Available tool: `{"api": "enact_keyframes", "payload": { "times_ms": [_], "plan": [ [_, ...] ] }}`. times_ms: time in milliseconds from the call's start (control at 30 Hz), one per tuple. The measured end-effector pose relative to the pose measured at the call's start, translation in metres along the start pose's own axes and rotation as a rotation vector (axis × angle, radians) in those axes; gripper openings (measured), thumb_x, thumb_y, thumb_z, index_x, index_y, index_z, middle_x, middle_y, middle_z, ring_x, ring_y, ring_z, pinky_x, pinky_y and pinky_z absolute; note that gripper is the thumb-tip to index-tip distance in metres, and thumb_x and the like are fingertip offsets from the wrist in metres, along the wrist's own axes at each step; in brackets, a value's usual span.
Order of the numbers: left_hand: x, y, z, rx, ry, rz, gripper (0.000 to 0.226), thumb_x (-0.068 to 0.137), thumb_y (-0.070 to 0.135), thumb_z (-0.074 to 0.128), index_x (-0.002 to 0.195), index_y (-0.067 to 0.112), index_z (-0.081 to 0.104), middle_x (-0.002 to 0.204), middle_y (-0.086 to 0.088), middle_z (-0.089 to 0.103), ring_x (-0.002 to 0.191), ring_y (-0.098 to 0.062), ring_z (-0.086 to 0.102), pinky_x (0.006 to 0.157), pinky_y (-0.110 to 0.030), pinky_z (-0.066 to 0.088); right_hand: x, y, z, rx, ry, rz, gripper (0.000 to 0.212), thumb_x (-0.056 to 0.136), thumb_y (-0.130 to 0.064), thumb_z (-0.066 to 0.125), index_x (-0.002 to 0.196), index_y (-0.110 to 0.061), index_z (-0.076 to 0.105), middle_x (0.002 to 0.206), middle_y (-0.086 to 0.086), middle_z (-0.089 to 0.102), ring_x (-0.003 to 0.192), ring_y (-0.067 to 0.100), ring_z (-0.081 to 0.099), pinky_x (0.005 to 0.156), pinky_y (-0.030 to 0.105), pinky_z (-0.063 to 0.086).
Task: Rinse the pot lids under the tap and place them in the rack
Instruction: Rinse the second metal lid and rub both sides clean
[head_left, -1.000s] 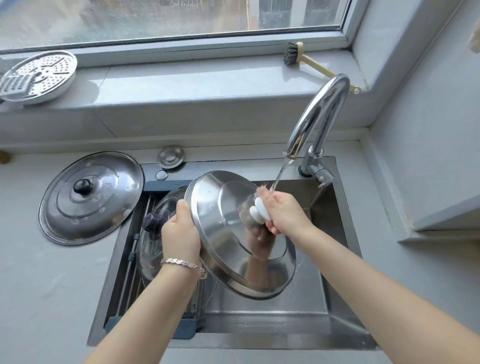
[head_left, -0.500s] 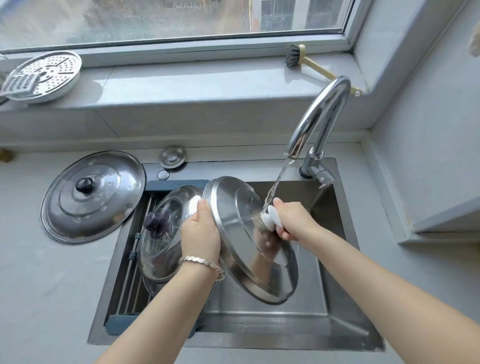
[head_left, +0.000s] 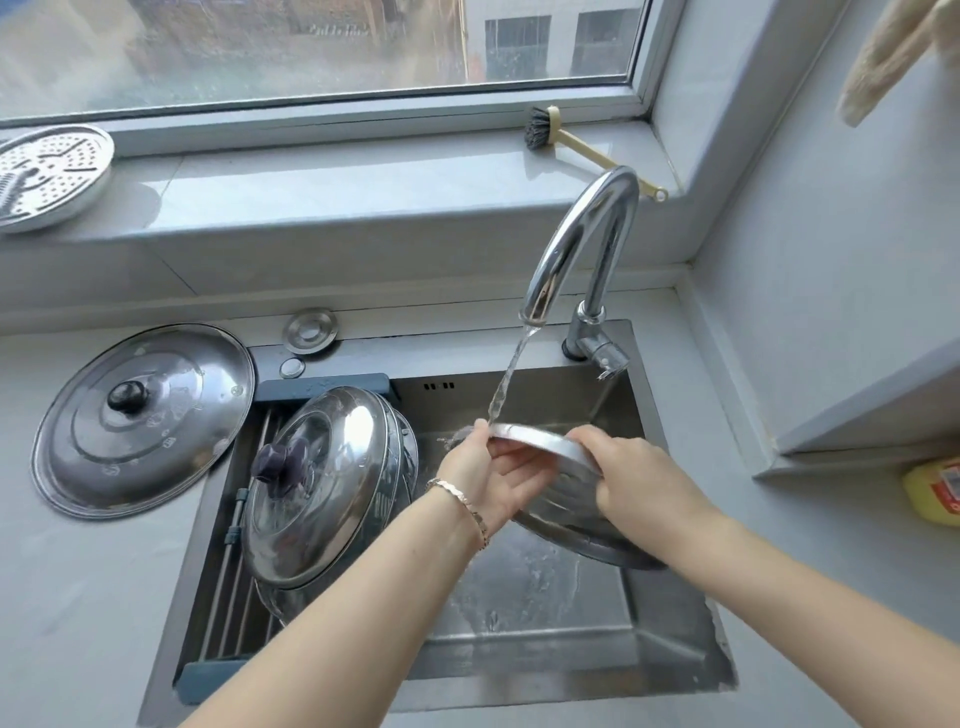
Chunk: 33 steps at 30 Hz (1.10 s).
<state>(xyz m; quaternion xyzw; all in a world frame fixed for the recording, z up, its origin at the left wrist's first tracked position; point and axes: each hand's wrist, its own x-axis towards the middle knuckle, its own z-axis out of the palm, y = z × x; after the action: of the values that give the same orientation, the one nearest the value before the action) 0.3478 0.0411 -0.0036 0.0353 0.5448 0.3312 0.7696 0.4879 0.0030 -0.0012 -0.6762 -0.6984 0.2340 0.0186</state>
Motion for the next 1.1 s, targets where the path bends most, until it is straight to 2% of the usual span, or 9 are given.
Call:
{"api": "enact_keyframes", "payload": {
  "times_ms": [167, 233, 300, 433, 567, 700, 833, 967, 1100],
  "plan": [
    [0.018, -0.019, -0.036, 0.716, 0.203, 0.174, 0.025, 0.097, 0.026, 0.038, 0.079, 0.013, 0.051, 0.073, -0.001, 0.047, 0.07, -0.016, 0.046, 0.068, -0.027, 0.042, 0.014, 0.047, 0.002, 0.381, 0.131, 0.341, 0.018, 0.091, -0.004, 0.041, 0.098, -0.009, 0.057, 0.082, 0.01, 0.06, 0.078, 0.031, 0.052, 0.065, 0.034, 0.04],
    [0.02, -0.03, -0.057, 0.922, 0.264, 0.169, 0.03, 0.093, 0.033, 0.045, 0.101, 0.007, 0.056, 0.077, -0.002, 0.051, 0.067, -0.013, 0.048, 0.062, -0.024, 0.041, 0.016, 0.062, 0.004, 0.553, 0.141, 0.464, 0.015, 0.088, -0.001, 0.047, 0.09, -0.011, 0.059, 0.079, 0.008, 0.059, 0.078, 0.026, 0.053, 0.067, 0.03, 0.038],
    [0.021, -0.035, -0.071, 0.818, 0.295, 0.079, 0.059, 0.084, 0.051, 0.051, 0.12, 0.003, 0.051, 0.101, -0.009, 0.061, 0.085, -0.021, 0.06, 0.077, -0.034, 0.051, 0.013, 0.07, 0.005, 0.833, 0.098, 0.583, 0.015, 0.087, 0.003, 0.05, 0.093, -0.005, 0.06, 0.081, 0.012, 0.061, 0.075, 0.028, 0.058, 0.07, 0.034, 0.048],
    [0.011, -0.022, -0.084, 0.301, 0.15, -0.016, 0.059, 0.082, 0.061, 0.05, 0.11, 0.011, 0.061, 0.108, -0.017, 0.068, 0.095, -0.036, 0.066, 0.083, -0.047, 0.053, 0.004, 0.064, 0.017, 1.139, -0.095, 0.648, 0.018, 0.09, 0.0, 0.053, 0.107, 0.0, 0.057, 0.081, 0.015, 0.066, 0.066, 0.026, 0.063, 0.057, 0.032, 0.055],
    [0.006, -0.014, -0.092, 0.252, 0.281, 0.108, 0.069, 0.078, 0.069, 0.046, 0.113, 0.012, 0.063, 0.11, -0.016, 0.067, 0.095, -0.036, 0.066, 0.087, -0.049, 0.052, 0.005, 0.036, 0.041, 0.616, 0.012, 0.48, 0.048, 0.092, -0.017, 0.053, 0.136, -0.005, 0.038, 0.122, 0.015, 0.057, 0.111, 0.03, 0.055, 0.091, 0.035, 0.046],
    [0.001, -0.021, -0.089, 0.321, 0.434, 0.254, 0.084, 0.073, 0.079, 0.038, 0.126, 0.016, 0.055, 0.129, -0.007, 0.057, 0.115, -0.029, 0.055, 0.102, -0.047, 0.041, 0.019, 0.01, 0.061, -0.155, 0.039, 0.237, 0.078, 0.095, -0.053, 0.026, 0.147, -0.007, -0.01, 0.156, 0.016, -0.014, 0.144, 0.028, -0.016, 0.116, 0.039, -0.008],
    [-0.014, -0.018, -0.062, 0.451, 0.453, 0.409, 0.046, 0.092, 0.054, 0.032, 0.079, 0.016, 0.054, 0.085, -0.003, 0.054, 0.078, -0.019, 0.051, 0.073, -0.032, 0.039, 0.035, -0.031, 0.076, -0.104, -0.132, -0.152, 0.077, 0.091, -0.06, 0.006, 0.146, -0.01, -0.014, 0.153, 0.009, -0.023, 0.14, 0.023, -0.025, 0.112, 0.035, -0.019],
    [-0.018, -0.003, -0.059, 0.493, 0.494, 0.421, 0.062, 0.095, 0.048, 0.028, 0.129, -0.001, 0.048, 0.133, -0.018, 0.05, 0.119, -0.03, 0.047, 0.098, -0.034, 0.034, 0.02, -0.044, 0.075, -0.047, -0.268, -0.517, 0.085, 0.072, -0.075, 0.0, 0.141, -0.03, -0.017, 0.146, -0.012, -0.027, 0.136, 0.005, -0.029, 0.11, 0.025, -0.023],
    [-0.022, -0.016, -0.064, 0.506, 0.48, 0.404, 0.048, 0.095, 0.046, 0.029, 0.08, 0.01, 0.057, 0.08, 0.0, 0.053, 0.078, -0.019, 0.047, 0.071, -0.027, 0.035, 0.039, -0.009, 0.065, -0.098, -0.135, -0.209, 0.085, 0.074, -0.079, -0.006, 0.141, -0.029, -0.02, 0.152, -0.002, -0.026, 0.134, 0.011, -0.03, 0.113, 0.038, -0.018]
  ]
}}
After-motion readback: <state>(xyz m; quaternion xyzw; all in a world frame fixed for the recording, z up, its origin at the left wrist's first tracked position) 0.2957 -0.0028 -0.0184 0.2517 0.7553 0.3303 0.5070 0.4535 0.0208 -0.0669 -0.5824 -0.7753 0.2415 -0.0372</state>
